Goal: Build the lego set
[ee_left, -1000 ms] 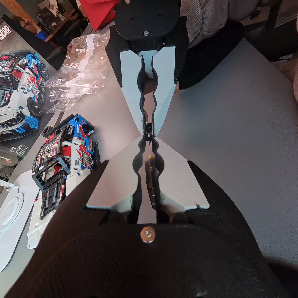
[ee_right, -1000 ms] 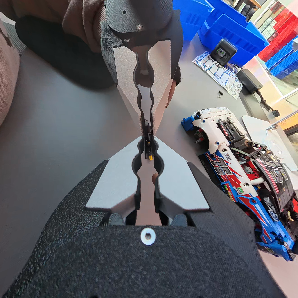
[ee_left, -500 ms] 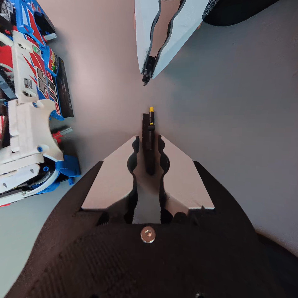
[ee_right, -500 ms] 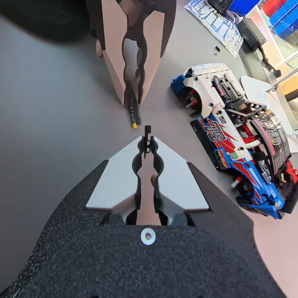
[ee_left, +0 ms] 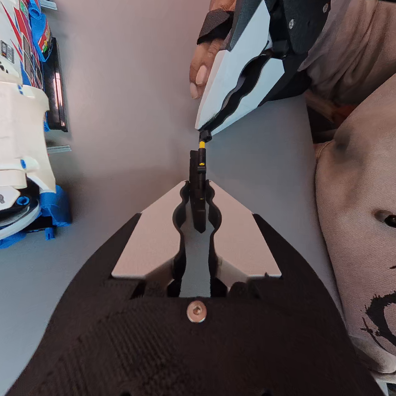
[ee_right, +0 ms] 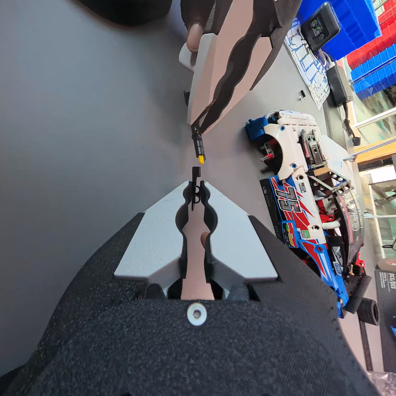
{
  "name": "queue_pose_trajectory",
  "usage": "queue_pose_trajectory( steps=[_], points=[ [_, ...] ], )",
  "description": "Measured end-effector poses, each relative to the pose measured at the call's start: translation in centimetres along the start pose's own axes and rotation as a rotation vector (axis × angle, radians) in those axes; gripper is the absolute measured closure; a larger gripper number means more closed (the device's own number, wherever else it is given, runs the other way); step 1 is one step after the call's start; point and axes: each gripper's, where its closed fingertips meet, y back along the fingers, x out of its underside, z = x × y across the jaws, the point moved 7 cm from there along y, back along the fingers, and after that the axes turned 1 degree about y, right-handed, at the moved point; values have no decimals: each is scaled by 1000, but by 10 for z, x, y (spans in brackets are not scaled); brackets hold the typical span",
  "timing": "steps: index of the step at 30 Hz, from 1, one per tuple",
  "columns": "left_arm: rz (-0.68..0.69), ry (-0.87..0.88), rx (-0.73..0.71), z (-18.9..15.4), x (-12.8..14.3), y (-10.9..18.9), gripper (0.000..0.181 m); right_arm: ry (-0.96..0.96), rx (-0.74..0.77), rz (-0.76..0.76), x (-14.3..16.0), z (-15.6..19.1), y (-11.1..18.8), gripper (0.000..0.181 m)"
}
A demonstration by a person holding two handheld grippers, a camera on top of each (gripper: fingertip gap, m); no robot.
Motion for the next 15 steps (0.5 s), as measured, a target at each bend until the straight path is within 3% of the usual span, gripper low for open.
queue_pose_trajectory(
  steps=[15],
  points=[
    [56, 91, -21, -1, 0, -5, 168, 179, 89, 108, -2, 5, -9, 176]
  ],
)
